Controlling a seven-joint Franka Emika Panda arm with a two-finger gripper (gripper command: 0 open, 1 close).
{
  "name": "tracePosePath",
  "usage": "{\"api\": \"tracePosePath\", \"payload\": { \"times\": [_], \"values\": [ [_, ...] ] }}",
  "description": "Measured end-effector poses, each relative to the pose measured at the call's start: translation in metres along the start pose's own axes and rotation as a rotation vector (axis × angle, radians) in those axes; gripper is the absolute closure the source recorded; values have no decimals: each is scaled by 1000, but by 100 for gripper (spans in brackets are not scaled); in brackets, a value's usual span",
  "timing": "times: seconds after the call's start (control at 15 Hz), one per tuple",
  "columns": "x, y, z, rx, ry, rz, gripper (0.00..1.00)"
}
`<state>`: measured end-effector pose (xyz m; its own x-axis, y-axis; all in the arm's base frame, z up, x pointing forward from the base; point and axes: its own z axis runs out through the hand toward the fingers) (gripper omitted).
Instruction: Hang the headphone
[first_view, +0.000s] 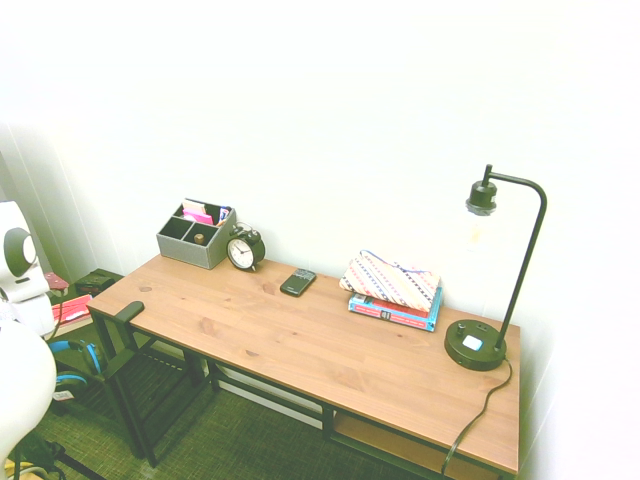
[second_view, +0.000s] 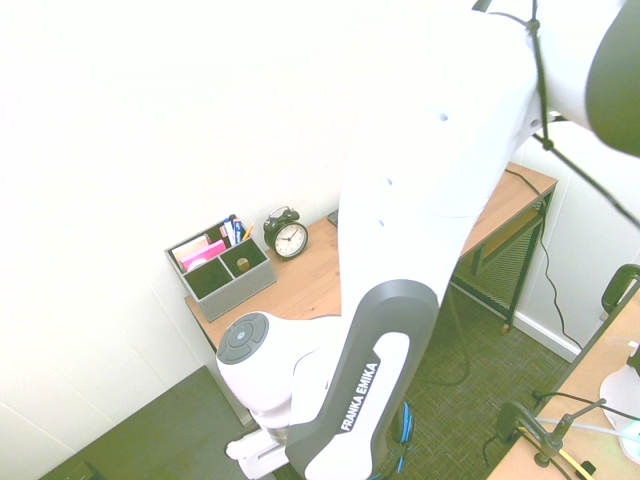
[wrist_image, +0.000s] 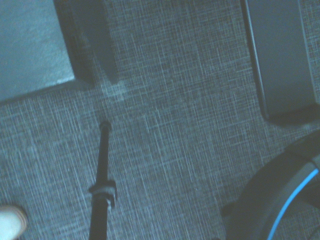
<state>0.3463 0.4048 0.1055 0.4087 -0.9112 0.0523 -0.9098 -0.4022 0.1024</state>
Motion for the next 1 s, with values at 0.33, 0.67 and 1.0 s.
{"api": "tracePosePath", "payload": {
  "times": [0.33, 0.67, 1.0],
  "values": [
    [40, -15, 28, 35, 14, 56, 100],
    [64, -26, 58, 23, -1, 84, 0],
    [69, -31, 57, 21, -12, 83, 0]
  ]
}}
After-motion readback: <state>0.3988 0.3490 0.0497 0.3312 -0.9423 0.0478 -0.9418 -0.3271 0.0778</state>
